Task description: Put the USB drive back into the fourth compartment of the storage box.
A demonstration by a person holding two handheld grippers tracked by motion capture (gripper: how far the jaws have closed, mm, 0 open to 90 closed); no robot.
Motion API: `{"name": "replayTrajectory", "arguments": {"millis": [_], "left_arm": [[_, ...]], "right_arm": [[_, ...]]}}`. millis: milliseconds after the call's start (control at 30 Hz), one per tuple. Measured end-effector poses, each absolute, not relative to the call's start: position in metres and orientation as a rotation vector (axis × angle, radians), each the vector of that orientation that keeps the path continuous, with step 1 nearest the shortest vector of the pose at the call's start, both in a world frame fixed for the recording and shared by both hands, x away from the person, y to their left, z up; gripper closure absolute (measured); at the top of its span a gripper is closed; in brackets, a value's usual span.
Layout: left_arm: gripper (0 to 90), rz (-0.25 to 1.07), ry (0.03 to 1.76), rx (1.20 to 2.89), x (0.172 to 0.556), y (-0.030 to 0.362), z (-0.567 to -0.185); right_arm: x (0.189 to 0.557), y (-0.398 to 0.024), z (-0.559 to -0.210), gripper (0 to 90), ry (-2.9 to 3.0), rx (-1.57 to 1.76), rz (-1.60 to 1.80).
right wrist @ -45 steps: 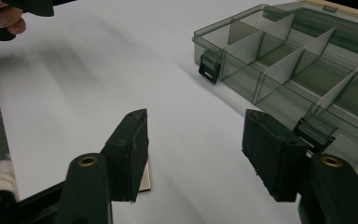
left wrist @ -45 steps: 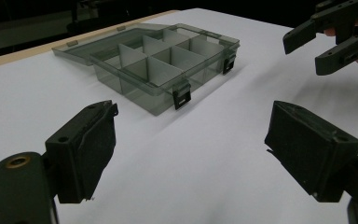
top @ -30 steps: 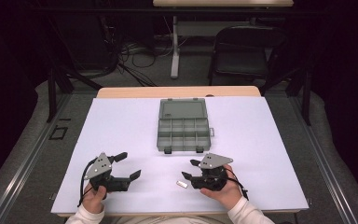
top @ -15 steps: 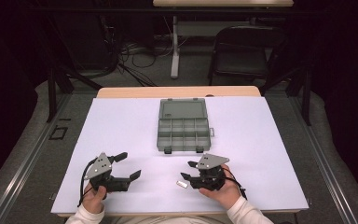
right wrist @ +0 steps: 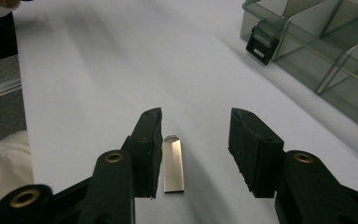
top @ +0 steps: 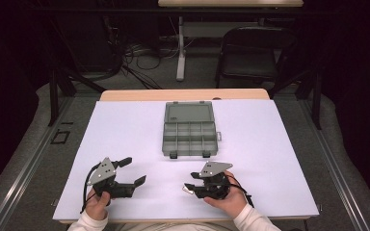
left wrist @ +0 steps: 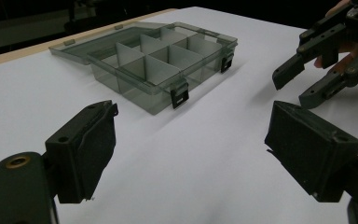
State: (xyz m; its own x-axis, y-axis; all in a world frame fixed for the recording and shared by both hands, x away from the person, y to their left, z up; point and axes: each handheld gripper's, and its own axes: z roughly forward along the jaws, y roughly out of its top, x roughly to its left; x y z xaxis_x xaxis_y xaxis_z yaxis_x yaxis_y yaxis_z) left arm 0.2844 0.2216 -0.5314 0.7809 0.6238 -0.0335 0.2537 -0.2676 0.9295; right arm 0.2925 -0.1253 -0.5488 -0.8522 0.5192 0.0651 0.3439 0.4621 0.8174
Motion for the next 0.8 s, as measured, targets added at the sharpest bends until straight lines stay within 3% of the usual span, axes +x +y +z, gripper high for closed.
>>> {"name": "replayTrajectory", "arguments": {"millis": [800], "left_arm": [[15.7, 0.410, 0.671, 1.854, 0.284, 0.221, -0.531]], "right_arm": [[0.283, -0.112, -0.562, 71.3, 2.584, 0.713, 1.235]]}}
